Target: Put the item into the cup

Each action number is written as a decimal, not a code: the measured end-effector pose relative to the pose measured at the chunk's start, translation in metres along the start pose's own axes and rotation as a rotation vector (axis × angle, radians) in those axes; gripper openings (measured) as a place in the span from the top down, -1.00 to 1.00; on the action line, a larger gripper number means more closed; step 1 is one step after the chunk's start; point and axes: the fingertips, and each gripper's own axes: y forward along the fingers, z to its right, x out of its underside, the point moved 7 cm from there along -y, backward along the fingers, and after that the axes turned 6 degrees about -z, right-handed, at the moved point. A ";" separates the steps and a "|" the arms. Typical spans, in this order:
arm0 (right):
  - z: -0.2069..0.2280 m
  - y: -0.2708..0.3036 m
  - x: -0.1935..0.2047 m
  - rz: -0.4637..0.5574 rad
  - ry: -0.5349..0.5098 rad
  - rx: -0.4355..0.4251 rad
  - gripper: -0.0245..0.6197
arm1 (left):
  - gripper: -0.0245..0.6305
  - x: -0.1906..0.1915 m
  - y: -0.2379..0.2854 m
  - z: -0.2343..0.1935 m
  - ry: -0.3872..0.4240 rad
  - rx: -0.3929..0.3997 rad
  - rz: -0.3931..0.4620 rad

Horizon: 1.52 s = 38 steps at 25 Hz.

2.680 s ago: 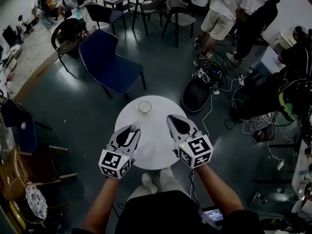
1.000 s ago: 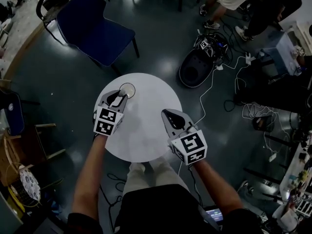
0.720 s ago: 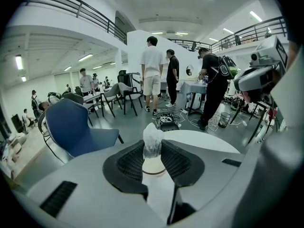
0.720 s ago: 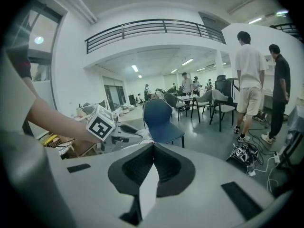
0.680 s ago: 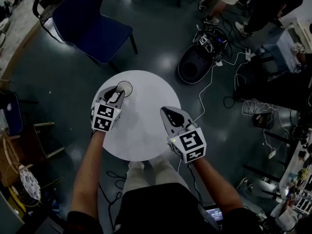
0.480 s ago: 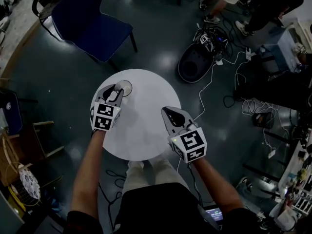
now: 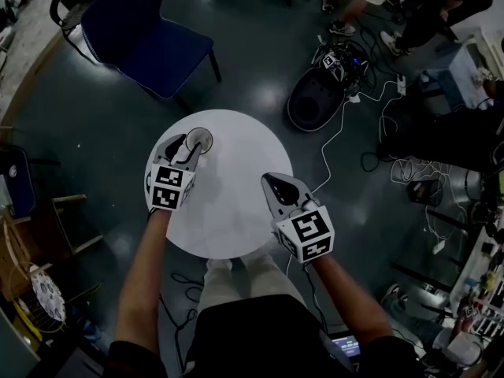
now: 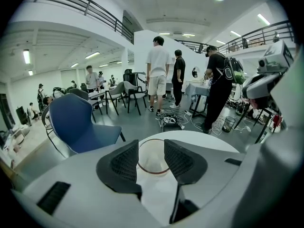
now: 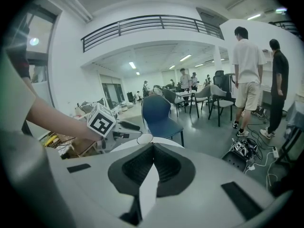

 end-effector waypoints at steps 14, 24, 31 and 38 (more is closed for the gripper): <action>-0.015 0.001 -0.008 0.014 -0.013 -0.006 0.87 | 0.42 0.000 -0.025 0.000 0.005 0.010 0.016; -0.039 -0.018 -0.040 0.073 -0.048 -0.001 0.87 | 0.68 -0.012 -0.078 -0.007 0.013 -0.023 0.071; -0.064 -0.038 -0.064 0.127 -0.075 0.009 0.87 | 0.75 -0.020 -0.129 0.001 0.014 -0.016 0.126; -0.095 -0.050 -0.083 0.181 -0.101 0.004 0.87 | 0.82 -0.021 -0.178 0.010 -0.010 -0.016 0.205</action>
